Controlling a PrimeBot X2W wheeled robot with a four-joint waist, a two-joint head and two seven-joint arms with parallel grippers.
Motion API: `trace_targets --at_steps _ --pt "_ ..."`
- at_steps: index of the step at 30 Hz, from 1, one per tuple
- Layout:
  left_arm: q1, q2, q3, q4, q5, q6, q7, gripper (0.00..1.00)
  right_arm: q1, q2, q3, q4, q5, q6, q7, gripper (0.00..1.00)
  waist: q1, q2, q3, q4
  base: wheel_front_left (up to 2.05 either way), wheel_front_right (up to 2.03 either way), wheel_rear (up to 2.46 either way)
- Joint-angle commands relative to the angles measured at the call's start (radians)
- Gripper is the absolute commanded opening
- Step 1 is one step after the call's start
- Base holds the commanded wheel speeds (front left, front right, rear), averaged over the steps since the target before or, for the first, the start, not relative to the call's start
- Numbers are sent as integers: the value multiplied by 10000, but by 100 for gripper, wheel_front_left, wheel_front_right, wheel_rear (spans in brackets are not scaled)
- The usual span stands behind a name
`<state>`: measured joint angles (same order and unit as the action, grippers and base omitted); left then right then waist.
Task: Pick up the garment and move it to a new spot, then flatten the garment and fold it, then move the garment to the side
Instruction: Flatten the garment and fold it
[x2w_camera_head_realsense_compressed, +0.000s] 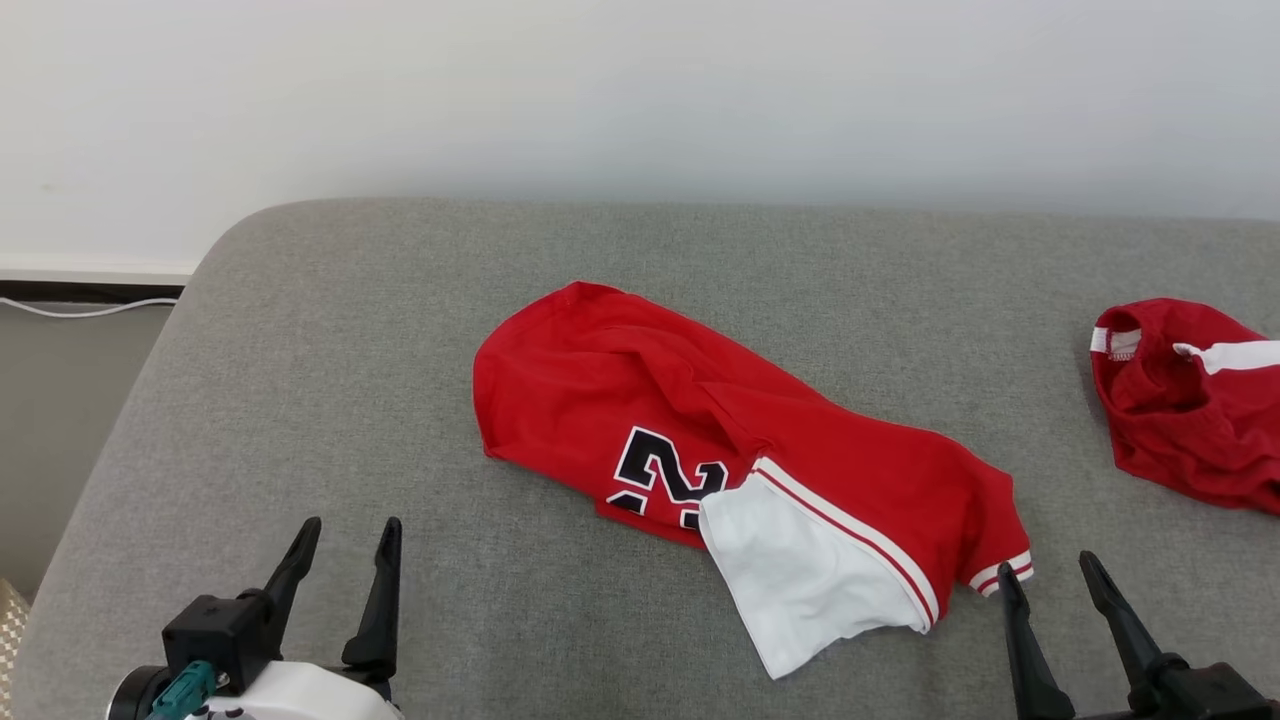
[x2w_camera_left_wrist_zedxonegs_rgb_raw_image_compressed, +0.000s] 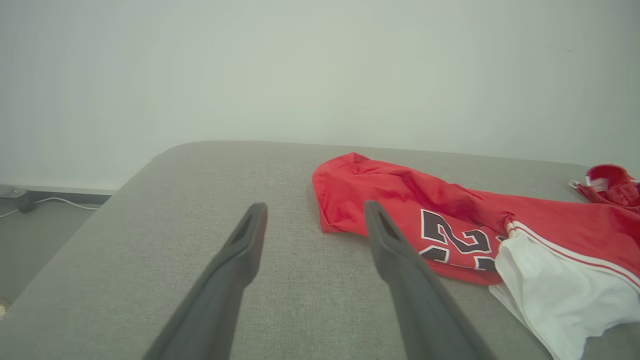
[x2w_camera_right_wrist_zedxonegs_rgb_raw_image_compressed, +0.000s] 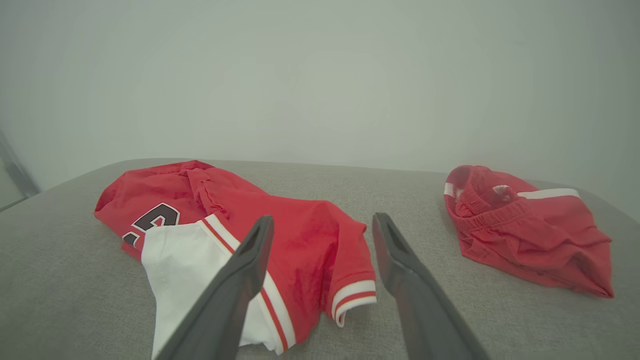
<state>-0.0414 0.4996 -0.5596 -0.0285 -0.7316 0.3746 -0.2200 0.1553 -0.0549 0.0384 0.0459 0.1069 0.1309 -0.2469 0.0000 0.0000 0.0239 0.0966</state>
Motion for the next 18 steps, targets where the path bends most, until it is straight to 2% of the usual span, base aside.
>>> trace_targets --at_steps 1,18 --pt "-217 355 488 -212 -45 148 -42 100 -19 -44 176 -302 5 -2 -65 100 0 0 -66 21 0 0 0" --pt "-17 440 456 -471 -77 351 34 100 321 42 190 -623 -20 -2 107 100 0 0 -197 -52 0 0 0"
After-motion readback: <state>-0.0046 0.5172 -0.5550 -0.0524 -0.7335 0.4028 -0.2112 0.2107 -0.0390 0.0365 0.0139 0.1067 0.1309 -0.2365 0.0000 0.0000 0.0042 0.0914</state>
